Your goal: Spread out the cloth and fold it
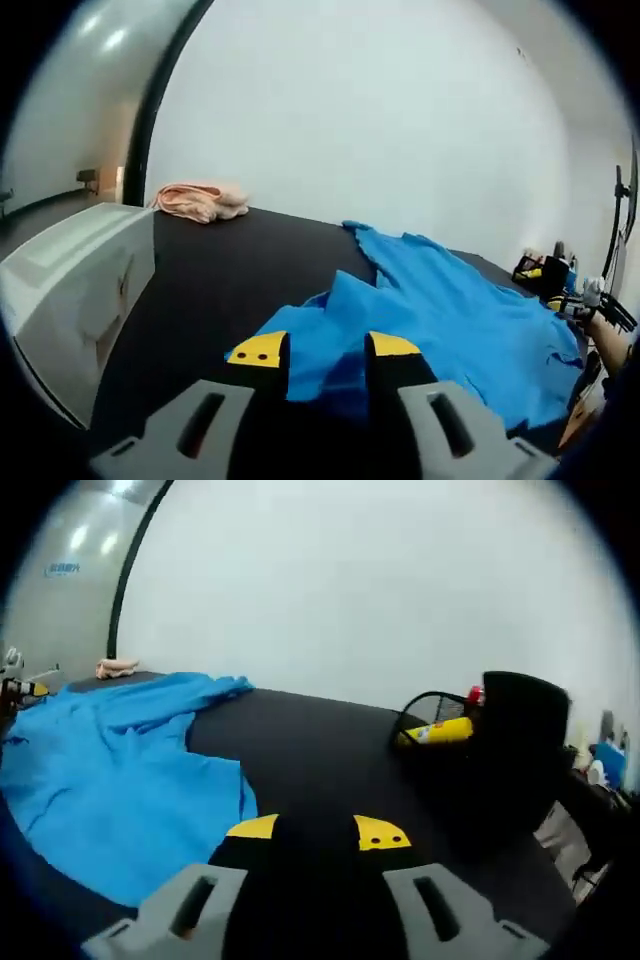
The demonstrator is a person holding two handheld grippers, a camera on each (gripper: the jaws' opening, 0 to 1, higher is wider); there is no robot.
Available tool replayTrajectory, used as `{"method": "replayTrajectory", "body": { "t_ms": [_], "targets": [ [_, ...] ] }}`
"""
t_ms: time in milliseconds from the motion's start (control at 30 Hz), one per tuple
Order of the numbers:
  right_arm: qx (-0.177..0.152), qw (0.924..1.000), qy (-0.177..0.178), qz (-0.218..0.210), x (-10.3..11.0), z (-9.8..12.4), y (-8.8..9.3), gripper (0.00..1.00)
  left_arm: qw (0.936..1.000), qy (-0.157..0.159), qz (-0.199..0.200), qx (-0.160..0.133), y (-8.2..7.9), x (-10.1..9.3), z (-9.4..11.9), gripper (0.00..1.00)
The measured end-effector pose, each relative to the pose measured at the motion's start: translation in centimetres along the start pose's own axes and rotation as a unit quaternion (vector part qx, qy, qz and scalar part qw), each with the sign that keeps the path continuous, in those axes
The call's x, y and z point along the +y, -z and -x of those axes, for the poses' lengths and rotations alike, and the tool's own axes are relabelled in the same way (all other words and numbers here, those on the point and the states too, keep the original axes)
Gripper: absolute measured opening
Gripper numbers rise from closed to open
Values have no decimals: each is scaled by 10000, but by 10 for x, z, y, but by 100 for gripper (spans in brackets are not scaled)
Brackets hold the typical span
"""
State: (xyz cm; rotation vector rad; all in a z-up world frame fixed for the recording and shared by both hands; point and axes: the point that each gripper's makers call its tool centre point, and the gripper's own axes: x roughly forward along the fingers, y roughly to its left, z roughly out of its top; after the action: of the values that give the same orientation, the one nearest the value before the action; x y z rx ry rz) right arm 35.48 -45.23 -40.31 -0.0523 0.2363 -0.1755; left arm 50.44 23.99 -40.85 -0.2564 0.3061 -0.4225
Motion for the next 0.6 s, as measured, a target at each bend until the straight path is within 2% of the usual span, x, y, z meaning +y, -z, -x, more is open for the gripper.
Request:
{"method": "replayTrajectory", "body": {
  "t_ms": [33,100,133,200,233,267,333,367,400,433,467,533,600],
  "targets": [
    [-81,9995,95,-293,-4,9,-1,27,9998,71,159,-42,-1,-2,0,29],
    [110,9956,259,-894,-6,30,7,32,9986,80,504,-108,-3,-2,-1,29],
    [208,9914,70,-1292,3,38,12,34,9985,100,511,-177,-5,-2,-3,29],
    [212,9839,-254,-1755,20,44,15,34,9976,-40,642,-246,-7,0,-6,29],
    [238,9835,-314,-1764,24,45,16,34,9968,-48,727,-336,-9,0,-8,29],
    [425,9834,-426,-1712,32,45,24,34,9957,2,869,-327,-9,-2,-10,30],
    [592,9866,-422,-1461,37,40,34,34,9949,80,963,-275,-6,-5,-13,34],
    [368,9905,-376,-1271,37,37,28,34,9950,77,962,-277,-5,-7,-13,35],
    [437,9888,-444,-1356,43,36,29,34,9954,54,920,-269,-5,-8,-13,35],
    [423,9877,-535,-1407,49,33,27,34,9964,-55,828,-182,-2,-5,-13,36],
    [440,9864,-583,-1474,53,31,26,34,9960,-86,863,-229,-3,-3,-13,39],
    [455,9864,-610,-1460,59,27,25,34,9934,-179,1087,-326,-7,2,-11,41],
    [459,9874,-591,-1394,62,22,25,34,9927,-504,1041,-327,-8,18,-3,41]
  ]
}}
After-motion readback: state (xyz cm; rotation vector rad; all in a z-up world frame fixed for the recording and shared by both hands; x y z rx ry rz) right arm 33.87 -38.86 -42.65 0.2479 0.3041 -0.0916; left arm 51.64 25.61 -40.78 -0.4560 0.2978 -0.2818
